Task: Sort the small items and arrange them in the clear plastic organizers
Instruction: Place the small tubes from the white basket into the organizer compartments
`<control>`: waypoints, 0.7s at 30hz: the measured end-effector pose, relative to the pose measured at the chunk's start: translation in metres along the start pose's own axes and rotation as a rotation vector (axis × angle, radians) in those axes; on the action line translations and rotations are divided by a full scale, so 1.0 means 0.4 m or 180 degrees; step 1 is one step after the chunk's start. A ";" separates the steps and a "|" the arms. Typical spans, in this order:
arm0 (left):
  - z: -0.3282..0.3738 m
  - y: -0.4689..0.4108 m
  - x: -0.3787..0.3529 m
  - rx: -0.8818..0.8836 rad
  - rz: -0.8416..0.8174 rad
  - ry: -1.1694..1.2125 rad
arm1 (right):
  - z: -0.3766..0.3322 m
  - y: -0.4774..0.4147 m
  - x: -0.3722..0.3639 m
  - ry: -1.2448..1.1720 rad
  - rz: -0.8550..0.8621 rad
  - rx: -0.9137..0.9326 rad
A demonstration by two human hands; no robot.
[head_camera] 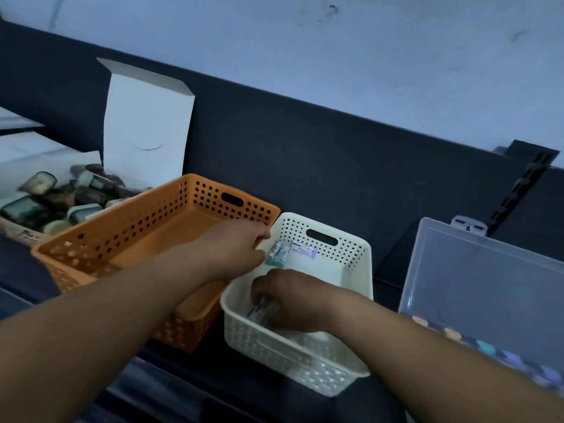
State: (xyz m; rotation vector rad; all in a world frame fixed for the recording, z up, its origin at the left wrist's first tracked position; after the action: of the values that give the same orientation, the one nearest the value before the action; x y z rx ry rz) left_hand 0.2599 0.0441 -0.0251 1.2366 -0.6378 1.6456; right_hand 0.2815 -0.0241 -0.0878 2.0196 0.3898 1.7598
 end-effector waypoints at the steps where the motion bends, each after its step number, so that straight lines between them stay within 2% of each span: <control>1: -0.003 -0.007 -0.004 -0.0025 0.0006 0.0060 | 0.015 -0.003 -0.001 0.0039 -0.0012 -0.0090; 5: -0.008 -0.013 -0.009 -0.0111 0.0102 0.0140 | 0.096 -0.004 0.015 -0.0088 0.0035 -0.0560; 10: -0.009 -0.014 -0.016 -0.0165 0.0160 0.0286 | 0.236 -0.011 0.060 -0.0946 0.0586 -0.1247; 14: -0.013 -0.016 -0.019 -0.0155 0.0158 0.0336 | 0.284 -0.078 0.069 -0.1425 0.0697 -0.1247; 19: -0.007 -0.012 -0.019 -0.0180 0.0121 0.0348 | 0.281 -0.134 0.058 -0.1447 0.0244 -0.1089; 21: -0.010 -0.013 -0.018 -0.0180 0.0120 0.0393 | 0.280 -0.139 0.058 -0.1487 0.0260 -0.1060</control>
State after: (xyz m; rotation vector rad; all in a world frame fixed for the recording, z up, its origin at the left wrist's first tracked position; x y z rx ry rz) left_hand 0.2632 0.0467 -0.0338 1.0795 -0.6300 1.7091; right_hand 0.3993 0.0199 -0.1065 2.1274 -0.1266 1.2334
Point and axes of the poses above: each hand's wrist, its own y-axis away from the middle knuckle, its own x-axis out of the back of the hand, z = x × y, the point moved 10 cm from there along -y, towards the middle knuckle, and after that the axes turned 14 degrees about -z, right-handed, at the moved point
